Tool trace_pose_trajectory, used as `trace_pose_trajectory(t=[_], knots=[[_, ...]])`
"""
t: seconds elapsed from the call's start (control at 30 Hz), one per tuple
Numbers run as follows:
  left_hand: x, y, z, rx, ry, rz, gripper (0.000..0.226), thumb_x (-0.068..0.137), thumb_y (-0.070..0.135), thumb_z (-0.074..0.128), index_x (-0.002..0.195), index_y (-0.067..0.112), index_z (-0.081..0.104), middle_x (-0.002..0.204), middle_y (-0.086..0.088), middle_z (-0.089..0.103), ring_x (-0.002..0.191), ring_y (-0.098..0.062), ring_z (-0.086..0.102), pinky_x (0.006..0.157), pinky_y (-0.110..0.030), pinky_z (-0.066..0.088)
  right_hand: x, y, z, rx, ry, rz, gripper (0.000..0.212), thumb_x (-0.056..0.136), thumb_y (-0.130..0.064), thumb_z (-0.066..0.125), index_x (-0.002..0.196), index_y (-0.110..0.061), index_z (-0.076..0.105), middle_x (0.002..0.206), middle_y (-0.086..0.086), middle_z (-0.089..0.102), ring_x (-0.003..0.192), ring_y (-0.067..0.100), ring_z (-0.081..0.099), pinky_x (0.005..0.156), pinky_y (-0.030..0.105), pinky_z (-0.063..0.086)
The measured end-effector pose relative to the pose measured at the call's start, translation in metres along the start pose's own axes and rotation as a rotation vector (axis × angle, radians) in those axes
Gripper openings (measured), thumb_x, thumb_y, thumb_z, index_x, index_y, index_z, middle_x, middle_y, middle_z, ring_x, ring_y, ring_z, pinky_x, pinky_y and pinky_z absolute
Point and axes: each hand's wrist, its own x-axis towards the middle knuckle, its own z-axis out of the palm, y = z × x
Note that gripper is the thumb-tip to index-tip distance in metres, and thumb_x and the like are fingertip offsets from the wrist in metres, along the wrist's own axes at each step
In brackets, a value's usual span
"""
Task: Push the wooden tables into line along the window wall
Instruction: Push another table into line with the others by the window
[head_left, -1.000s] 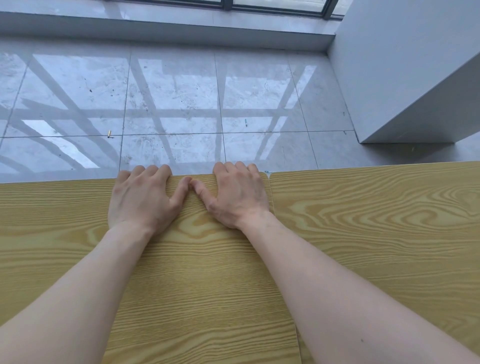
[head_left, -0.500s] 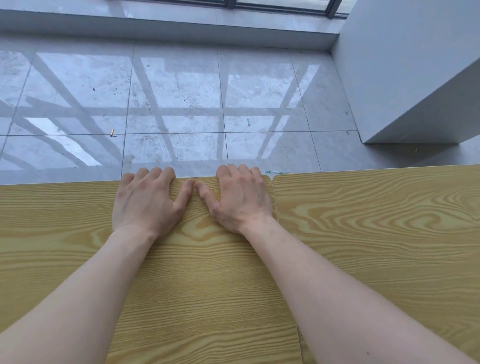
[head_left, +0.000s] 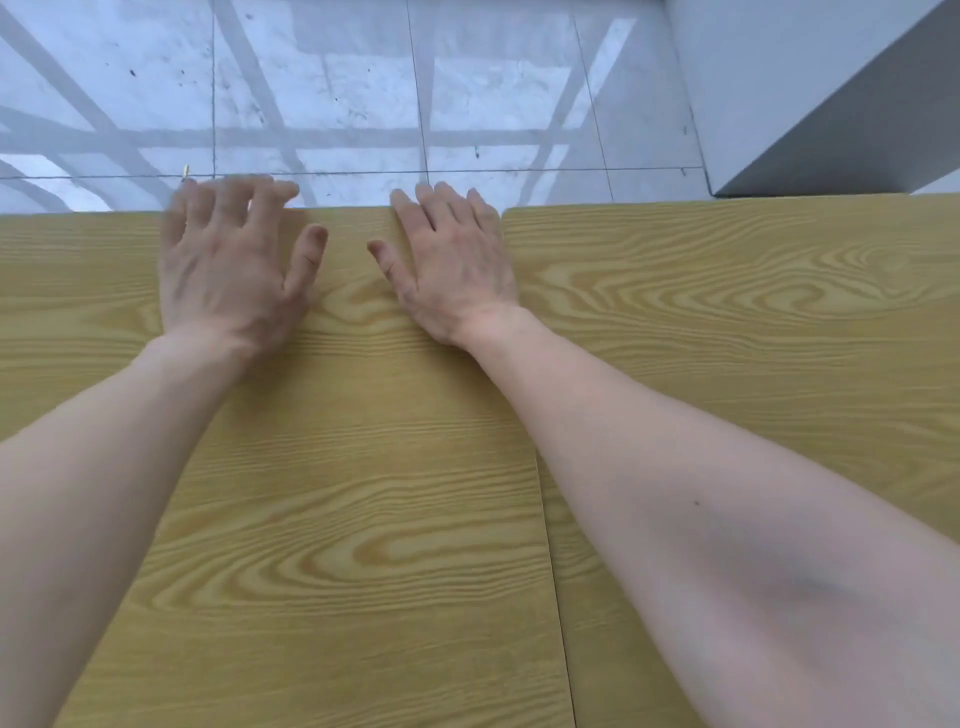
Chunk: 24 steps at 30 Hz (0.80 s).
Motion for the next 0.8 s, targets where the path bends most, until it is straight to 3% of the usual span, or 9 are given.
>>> trace_pose_trajectory(t=[0.17,0.4,0.8], knots=[[-0.065,0.016,-0.012,-0.042,-0.001,0.044,0.055,0.102,0.054,0.040,0.146,0.022,0.045,0.155,-0.008,0.043,0.145,-0.040,0.031,0.119,-0.058,0.019,-0.067,0.001,-0.011,0.043,0.082,0.041,0.067,0.105,-0.056,0.031,0.158,-0.015,0.035,0.166,0.012,0.032,0.156,0.027,0.020,0.128,0.044,0.009],[-0.176,0.026,-0.018,-0.071,0.003,0.162,0.062,0.098,0.057,0.037,0.147,0.020,0.045,0.154,-0.010,0.045,0.144,-0.035,0.034,0.127,-0.050,0.008,-0.190,-0.010,-0.012,0.049,0.145,0.127,0.065,0.105,-0.054,0.035,0.155,-0.013,0.039,0.163,0.014,0.037,0.154,0.028,0.026,0.127,0.042,0.013],[-0.393,0.016,-0.012,-0.091,-0.002,0.169,0.066,0.098,0.060,0.038,0.153,0.024,0.043,0.162,-0.003,0.039,0.154,-0.027,0.027,0.128,-0.049,0.006,-0.410,-0.108,0.043,0.089,0.133,0.161,0.069,0.104,-0.059,0.030,0.155,-0.014,0.040,0.166,0.013,0.031,0.157,0.026,0.020,0.128,0.045,0.014]])
